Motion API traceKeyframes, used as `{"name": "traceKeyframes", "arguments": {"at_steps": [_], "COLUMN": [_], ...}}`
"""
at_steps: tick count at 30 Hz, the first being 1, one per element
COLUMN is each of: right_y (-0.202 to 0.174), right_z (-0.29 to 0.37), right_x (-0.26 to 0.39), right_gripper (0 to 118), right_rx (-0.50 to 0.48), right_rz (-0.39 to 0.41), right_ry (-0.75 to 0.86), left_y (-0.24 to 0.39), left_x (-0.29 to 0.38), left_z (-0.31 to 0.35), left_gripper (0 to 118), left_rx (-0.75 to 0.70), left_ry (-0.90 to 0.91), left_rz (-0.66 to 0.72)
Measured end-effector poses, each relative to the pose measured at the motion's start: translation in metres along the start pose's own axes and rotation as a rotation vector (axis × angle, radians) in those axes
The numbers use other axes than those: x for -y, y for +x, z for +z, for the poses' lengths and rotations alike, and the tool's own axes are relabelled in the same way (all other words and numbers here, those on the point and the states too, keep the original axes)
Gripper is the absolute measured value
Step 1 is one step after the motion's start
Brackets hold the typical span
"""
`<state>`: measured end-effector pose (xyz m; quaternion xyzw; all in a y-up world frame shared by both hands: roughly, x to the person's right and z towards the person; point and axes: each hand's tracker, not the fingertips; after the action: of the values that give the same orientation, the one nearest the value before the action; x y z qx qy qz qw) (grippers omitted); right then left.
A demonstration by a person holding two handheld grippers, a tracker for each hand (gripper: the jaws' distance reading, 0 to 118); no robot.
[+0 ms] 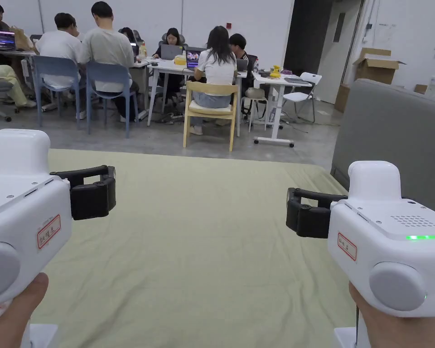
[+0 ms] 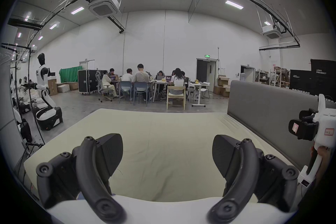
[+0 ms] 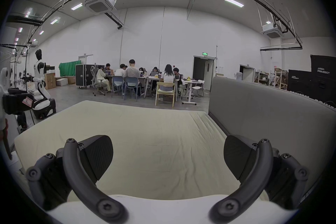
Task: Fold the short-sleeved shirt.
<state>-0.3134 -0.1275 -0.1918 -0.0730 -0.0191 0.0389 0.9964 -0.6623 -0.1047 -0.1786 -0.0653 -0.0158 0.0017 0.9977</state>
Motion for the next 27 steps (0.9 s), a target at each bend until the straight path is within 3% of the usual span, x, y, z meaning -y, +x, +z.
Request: {"name": "traceKeyframes", "arguments": {"at_steps": [20,27], "right_y": [0.009,0.013], "right_z": [0.001,0.003], "right_x": [0.000,0.000], "right_gripper": [118,118], "right_rx": [-0.003,-0.057], "right_rz": [-0.039,-0.063], "right_ry": [0.010,0.040], "left_y": [-0.002,0.000], "left_x": [0.004,0.000], "left_z": [-0.007,-0.006], "left_gripper": [107,107], "left_rx": [0.014,0.038], "left_ry": [-0.029,-0.017], "left_rz": [-0.012,-0.030]}}
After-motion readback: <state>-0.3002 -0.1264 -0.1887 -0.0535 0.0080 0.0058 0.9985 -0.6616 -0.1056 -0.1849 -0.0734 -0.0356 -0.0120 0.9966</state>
